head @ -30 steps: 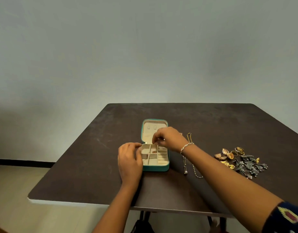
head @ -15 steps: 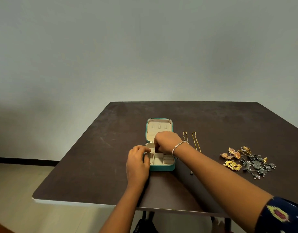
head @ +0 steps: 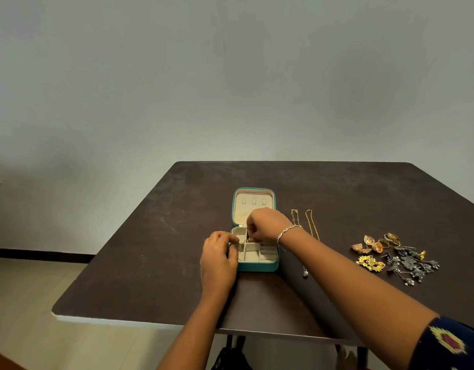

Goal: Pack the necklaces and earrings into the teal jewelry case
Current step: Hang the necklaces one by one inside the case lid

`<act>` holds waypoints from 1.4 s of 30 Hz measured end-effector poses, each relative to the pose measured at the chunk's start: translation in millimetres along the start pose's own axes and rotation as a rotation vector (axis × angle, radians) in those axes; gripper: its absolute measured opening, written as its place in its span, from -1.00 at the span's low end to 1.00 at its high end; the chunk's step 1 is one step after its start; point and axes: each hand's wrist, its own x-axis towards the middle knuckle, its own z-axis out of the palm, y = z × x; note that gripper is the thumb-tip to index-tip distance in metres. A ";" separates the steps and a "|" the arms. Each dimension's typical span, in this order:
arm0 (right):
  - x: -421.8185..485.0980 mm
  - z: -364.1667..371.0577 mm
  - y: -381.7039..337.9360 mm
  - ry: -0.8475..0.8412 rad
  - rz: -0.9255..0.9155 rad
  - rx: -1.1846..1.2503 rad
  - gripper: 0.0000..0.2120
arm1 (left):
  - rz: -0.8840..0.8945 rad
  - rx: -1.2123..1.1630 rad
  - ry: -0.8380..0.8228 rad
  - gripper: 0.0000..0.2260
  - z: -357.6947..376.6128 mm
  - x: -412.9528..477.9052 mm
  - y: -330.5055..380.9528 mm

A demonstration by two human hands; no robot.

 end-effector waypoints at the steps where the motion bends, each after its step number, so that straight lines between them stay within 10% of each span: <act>1: -0.6 -1.5 1.5 0.000 0.002 0.035 -0.91 | -0.002 -0.002 0.004 -0.87 0.1 0.1 -0.1; 42: -50.1 -140.2 0.7 0.560 -0.176 0.973 -0.96 | -0.195 -0.489 -0.073 -0.90 -28.7 62.9 43.2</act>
